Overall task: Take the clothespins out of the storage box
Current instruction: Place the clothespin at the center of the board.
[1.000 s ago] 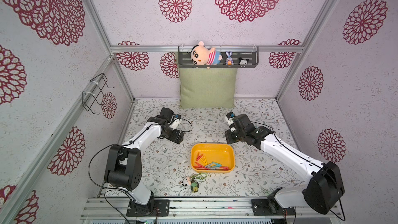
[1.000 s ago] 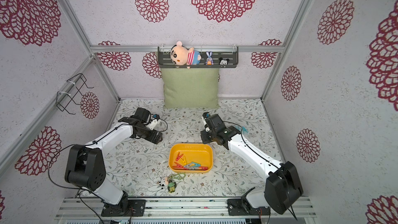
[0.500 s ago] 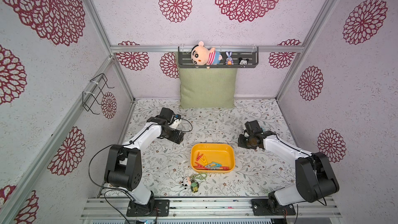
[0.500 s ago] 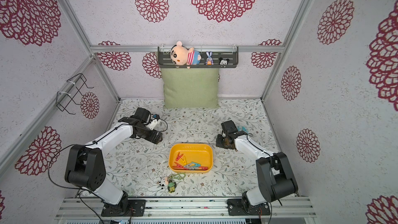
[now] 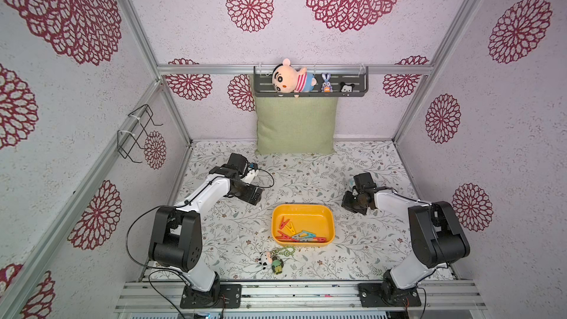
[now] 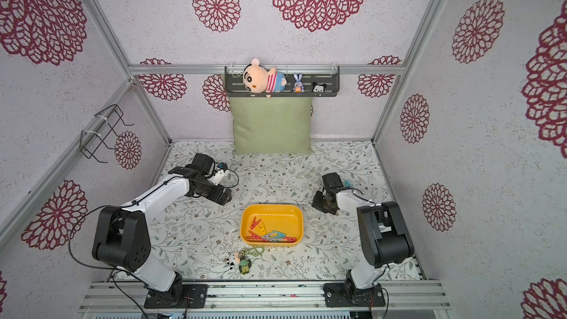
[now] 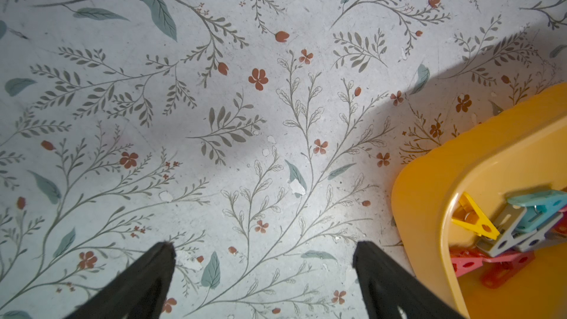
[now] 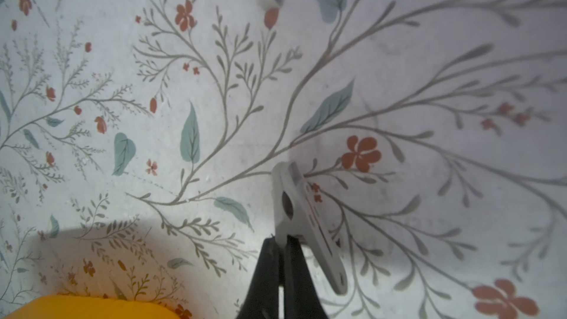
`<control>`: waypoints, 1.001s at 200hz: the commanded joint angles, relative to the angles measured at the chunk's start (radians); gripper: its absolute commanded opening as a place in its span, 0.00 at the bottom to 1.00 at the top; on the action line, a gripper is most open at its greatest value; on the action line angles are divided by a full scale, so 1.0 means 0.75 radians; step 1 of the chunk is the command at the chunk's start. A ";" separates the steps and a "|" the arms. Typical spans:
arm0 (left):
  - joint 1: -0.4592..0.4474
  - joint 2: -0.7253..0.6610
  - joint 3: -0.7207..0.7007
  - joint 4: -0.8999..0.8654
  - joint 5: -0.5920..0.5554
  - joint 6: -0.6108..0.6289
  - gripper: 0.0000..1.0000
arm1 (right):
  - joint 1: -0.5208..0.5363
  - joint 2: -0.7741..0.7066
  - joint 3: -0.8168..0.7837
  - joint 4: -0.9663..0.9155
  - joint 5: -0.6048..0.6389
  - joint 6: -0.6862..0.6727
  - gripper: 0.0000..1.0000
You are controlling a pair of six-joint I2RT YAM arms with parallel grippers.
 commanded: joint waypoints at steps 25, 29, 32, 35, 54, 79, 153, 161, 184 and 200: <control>0.010 -0.040 -0.012 0.025 0.003 -0.006 0.99 | -0.017 0.096 0.108 -0.034 -0.018 -0.079 0.00; 0.010 -0.039 -0.012 0.025 0.004 -0.006 0.99 | -0.018 0.104 0.117 -0.038 -0.018 -0.084 0.00; 0.010 -0.040 -0.012 0.025 0.003 -0.005 0.99 | -0.017 0.112 0.123 -0.043 -0.015 -0.089 0.00; 0.009 -0.040 -0.012 0.025 0.004 -0.005 0.99 | -0.017 0.116 0.128 -0.047 -0.013 -0.092 0.00; 0.009 -0.042 -0.012 0.026 0.002 -0.005 0.99 | -0.018 0.133 0.145 -0.065 0.016 -0.103 0.00; 0.009 -0.048 -0.013 0.027 -0.001 -0.003 0.99 | -0.023 0.139 0.147 -0.071 0.029 -0.108 0.00; 0.009 -0.048 -0.012 0.027 0.002 -0.003 0.99 | -0.043 0.149 0.149 -0.106 0.055 -0.155 0.00; 0.010 -0.048 -0.013 0.027 0.001 -0.003 0.99 | -0.044 0.149 0.149 -0.110 0.057 -0.158 0.00; 0.010 -0.046 -0.012 0.027 0.002 -0.003 0.99 | -0.048 0.152 0.149 -0.111 0.060 -0.162 0.01; 0.009 -0.046 -0.010 0.027 0.001 -0.003 0.99 | -0.050 0.158 0.153 -0.108 0.061 -0.165 0.02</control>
